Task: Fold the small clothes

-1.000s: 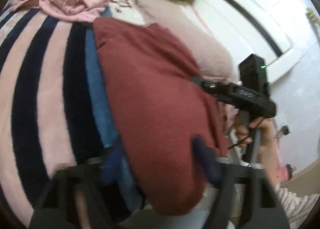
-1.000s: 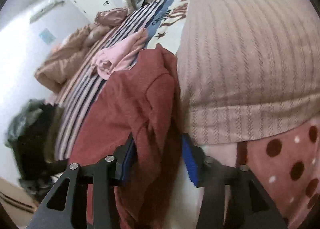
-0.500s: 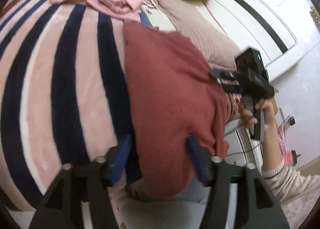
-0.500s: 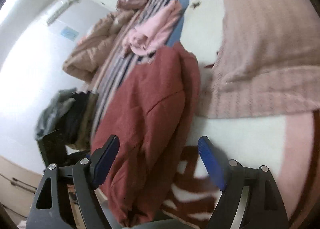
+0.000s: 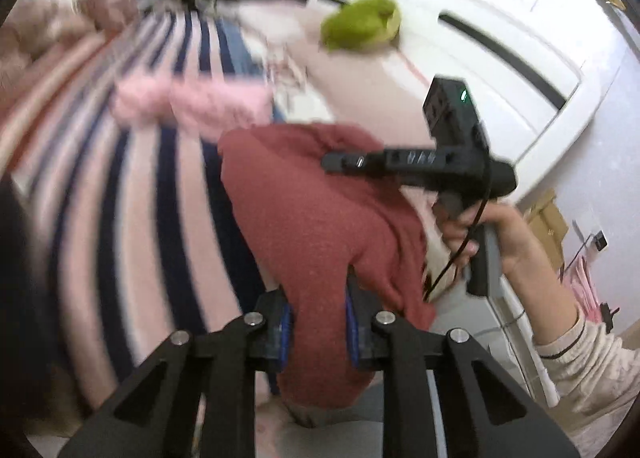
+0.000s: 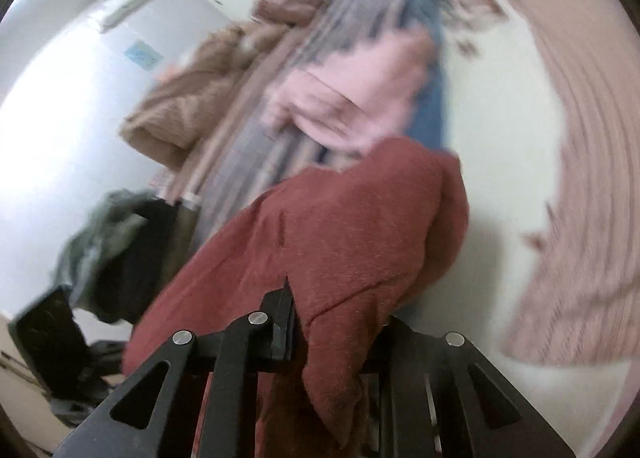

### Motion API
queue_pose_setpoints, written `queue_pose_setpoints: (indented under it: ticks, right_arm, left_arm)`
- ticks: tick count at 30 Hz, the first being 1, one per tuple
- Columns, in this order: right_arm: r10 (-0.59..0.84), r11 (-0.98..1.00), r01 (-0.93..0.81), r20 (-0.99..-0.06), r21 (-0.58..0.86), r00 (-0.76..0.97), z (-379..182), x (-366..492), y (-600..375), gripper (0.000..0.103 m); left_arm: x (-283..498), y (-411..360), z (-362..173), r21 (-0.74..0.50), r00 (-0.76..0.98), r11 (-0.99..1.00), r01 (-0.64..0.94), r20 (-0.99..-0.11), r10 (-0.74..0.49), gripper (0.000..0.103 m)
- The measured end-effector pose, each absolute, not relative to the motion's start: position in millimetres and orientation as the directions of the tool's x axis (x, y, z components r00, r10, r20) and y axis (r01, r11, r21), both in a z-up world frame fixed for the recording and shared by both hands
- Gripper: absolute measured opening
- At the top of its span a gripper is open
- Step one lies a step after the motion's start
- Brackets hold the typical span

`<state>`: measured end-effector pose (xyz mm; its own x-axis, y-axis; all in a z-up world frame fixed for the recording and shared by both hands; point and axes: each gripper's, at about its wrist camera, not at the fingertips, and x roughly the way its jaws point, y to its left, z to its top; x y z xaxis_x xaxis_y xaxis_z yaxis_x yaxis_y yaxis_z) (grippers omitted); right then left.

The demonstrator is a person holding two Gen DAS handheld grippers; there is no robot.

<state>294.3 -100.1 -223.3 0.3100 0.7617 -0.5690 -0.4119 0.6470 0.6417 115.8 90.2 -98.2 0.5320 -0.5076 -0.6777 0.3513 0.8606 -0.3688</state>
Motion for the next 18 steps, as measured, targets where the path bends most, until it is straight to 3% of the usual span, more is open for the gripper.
queue_pose_setpoints:
  ticks: [4,10,14,18]
  right_arm:
    - [0.804,0.594,-0.511,-0.487,0.621,0.342,-149,293,-54,0.012]
    - [0.865,0.493,-0.659,-0.399,0.568,0.303,-34,282,55,0.012]
    - [0.891,0.428,-0.707,-0.393,0.563,0.227,5,273,131,0.012]
    - [0.880,0.410,-0.718,-0.452,0.563,0.148,8,265,210,0.012]
  left_arm:
    - [98,126,-13,-0.238,0.636,0.908,0.344,-0.653,-0.412,0.018]
    - [66,223,80,-0.202,0.765,0.960,0.191,-0.582,-0.275,0.018]
    - [33,296,108,-0.219,0.801,0.974,0.055,-0.573,-0.174,0.018]
    - [16,357,98,-0.246,0.787,0.966,-0.085,-0.610,-0.086,0.019]
